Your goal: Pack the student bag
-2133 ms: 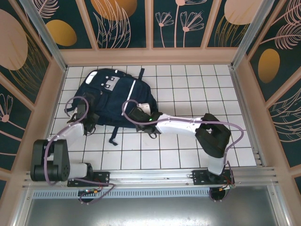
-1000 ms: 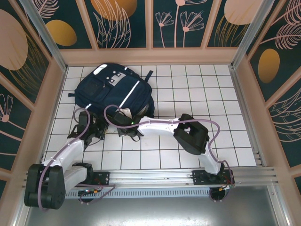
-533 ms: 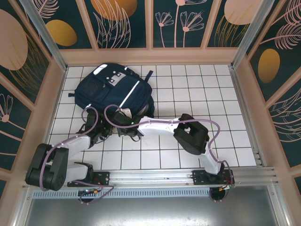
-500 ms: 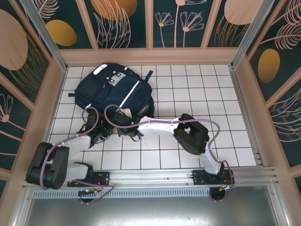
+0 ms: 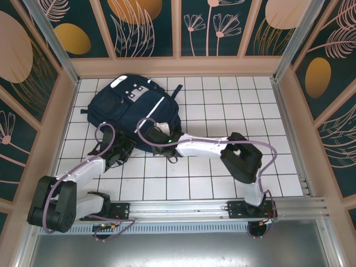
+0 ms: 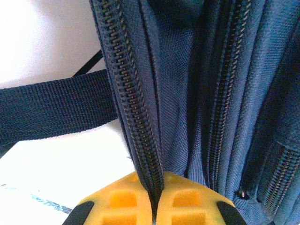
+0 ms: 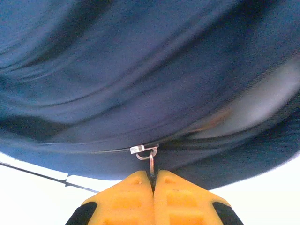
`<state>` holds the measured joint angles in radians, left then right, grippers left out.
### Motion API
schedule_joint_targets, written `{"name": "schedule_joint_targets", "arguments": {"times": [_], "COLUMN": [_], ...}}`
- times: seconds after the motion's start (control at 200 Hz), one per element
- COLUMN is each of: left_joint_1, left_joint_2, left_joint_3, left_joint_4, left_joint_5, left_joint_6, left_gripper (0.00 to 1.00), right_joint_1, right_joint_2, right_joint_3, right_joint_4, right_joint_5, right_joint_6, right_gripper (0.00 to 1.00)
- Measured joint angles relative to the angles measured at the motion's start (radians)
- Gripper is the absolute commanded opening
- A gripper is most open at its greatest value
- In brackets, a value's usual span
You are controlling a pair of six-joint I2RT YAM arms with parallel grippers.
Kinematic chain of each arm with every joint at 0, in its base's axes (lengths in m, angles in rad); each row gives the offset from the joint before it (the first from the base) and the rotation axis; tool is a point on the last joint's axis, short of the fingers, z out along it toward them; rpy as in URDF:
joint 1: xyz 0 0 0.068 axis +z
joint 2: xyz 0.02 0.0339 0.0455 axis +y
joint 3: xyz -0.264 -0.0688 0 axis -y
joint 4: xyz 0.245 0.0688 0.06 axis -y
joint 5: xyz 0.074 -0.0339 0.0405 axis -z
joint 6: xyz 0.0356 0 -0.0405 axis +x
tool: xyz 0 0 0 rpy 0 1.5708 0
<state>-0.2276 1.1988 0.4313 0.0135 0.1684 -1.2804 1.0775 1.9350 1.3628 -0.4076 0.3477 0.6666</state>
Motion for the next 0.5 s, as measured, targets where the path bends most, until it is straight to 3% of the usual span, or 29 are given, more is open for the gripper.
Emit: {"name": "schedule_joint_targets", "arguments": {"times": [0.28,0.5], "left_joint_1": [0.056,0.137], "left_joint_2": [-0.092,-0.13], "left_joint_3": [0.007,0.032], "left_joint_4": [-0.083,-0.154], "left_joint_5": [0.008,0.014], "left_joint_6": [0.053,0.127], "left_gripper": [0.0,0.0], "right_joint_1": [-0.206,-0.285], "right_joint_2": [-0.047,0.035], "right_joint_3": [-0.067,0.042], "right_joint_4": [0.043,0.059], "right_joint_5": [0.018,-0.013], "right_joint_6": [-0.15,-0.284], "right_gripper": [0.0,0.0]}}
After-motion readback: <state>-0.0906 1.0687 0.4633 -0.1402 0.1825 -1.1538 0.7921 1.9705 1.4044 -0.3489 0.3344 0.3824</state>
